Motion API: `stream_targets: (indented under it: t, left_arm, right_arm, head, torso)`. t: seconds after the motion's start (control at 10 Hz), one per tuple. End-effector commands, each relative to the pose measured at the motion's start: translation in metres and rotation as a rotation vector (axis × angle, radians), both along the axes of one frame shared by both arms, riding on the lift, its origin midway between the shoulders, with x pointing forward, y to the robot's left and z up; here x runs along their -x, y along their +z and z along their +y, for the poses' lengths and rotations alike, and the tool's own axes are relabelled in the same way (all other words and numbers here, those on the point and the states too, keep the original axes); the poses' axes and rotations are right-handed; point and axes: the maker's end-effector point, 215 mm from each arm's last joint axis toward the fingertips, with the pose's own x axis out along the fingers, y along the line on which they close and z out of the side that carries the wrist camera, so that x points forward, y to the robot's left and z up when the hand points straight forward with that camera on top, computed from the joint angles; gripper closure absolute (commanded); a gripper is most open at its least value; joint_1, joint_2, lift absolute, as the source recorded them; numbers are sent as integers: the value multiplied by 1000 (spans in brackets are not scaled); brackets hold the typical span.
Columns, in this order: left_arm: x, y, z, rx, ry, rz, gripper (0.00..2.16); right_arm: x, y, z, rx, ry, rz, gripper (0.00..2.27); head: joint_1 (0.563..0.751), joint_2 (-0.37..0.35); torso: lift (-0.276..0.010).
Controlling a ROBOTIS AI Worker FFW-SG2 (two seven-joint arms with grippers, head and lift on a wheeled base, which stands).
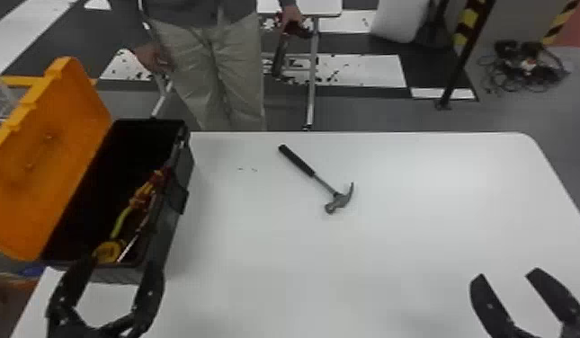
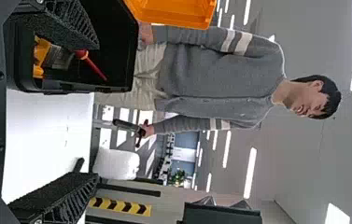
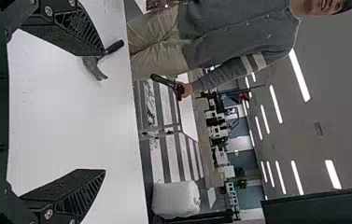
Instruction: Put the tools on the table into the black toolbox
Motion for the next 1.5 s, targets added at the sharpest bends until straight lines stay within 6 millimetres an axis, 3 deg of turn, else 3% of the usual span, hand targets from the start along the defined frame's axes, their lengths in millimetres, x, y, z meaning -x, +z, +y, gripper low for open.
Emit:
stream_targets:
  t: [0.0,0.4,1.4]
  left_arm:
    - [4,1,1,-5,3,-10,22]
    - [9,8,-5,-28,-6,-39,22]
    - [9,1,-16,-34,-19,-25,22]
  right_arm:
    - [0,1,-1,0,-3,-6,124]
    - [3,0,-7,4,-18,-18,124]
    - [7,-11,-13,-4,-26,-6,127]
  head:
    - [695,31]
    - [695,23]
    - [695,-22]
  torso:
    - [-75]
    - [-75]
    - [-75]
